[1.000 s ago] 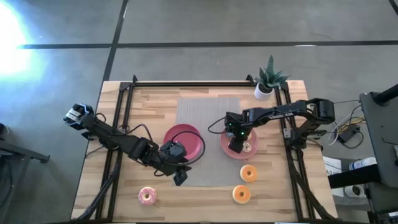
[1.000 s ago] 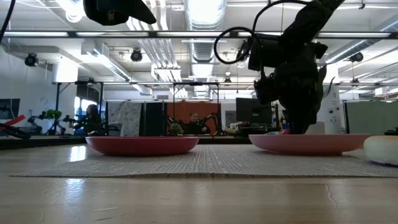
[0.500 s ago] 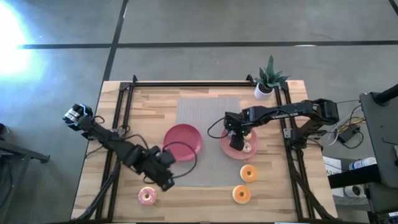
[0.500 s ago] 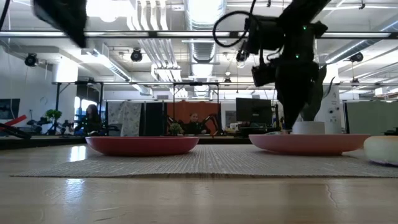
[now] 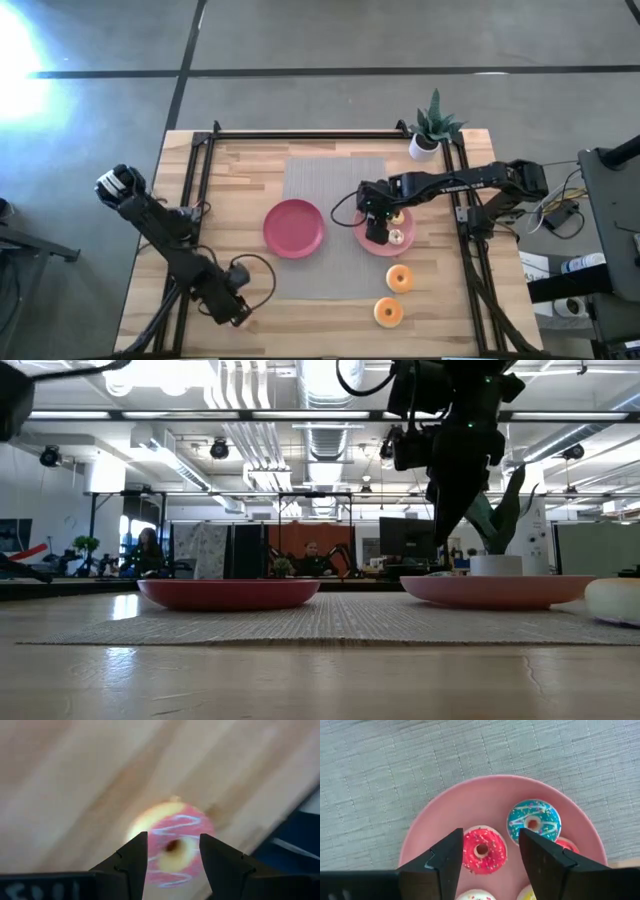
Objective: Pick & Place donuts
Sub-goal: Put the large pink donut on the pink plate
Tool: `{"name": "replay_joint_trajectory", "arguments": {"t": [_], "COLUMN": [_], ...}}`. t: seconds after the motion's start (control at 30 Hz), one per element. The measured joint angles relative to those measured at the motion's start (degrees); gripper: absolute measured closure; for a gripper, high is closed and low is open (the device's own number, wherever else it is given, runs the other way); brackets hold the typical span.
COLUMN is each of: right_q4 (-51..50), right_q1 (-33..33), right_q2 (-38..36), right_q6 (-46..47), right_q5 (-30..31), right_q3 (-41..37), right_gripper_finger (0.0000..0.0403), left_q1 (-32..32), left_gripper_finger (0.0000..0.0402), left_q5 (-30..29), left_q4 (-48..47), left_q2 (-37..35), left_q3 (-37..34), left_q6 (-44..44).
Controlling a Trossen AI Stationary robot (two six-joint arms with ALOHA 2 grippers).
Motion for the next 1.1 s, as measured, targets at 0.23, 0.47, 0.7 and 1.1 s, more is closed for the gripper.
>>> {"name": "replay_joint_trajectory", "arguments": {"t": [0.23,0.47,0.7,1.1], "right_q4": [-0.11,0.01,0.22,0.42], "right_q1": [0.11,1.03,1.01,1.01], "right_q2": [0.00,0.00,0.00,0.00], "right_q6": [1.96,3.22,3.68,5.42], "right_q5": [-0.93,-1.40,-1.38,-1.20], "right_q3": [0.03,-0.42,-0.81,-0.83], "right_gripper_finger": [0.0218,0.0217,0.0217,0.0220], "left_q1": [-0.22,-0.54,-1.31,-1.36], "left_gripper_finger": [0.0248,0.0248,0.0248,0.0263], "left_q5": [0.75,2.97,6.09,6.04], "left_q4": [9.39,8.46,8.03,14.59], "left_q2": [-4.31,-7.01,-2.94,5.39], "left_q3": [-9.16,-9.56,-9.91,-9.29], "left_q6": [0.10,1.05,2.38,0.67]}}
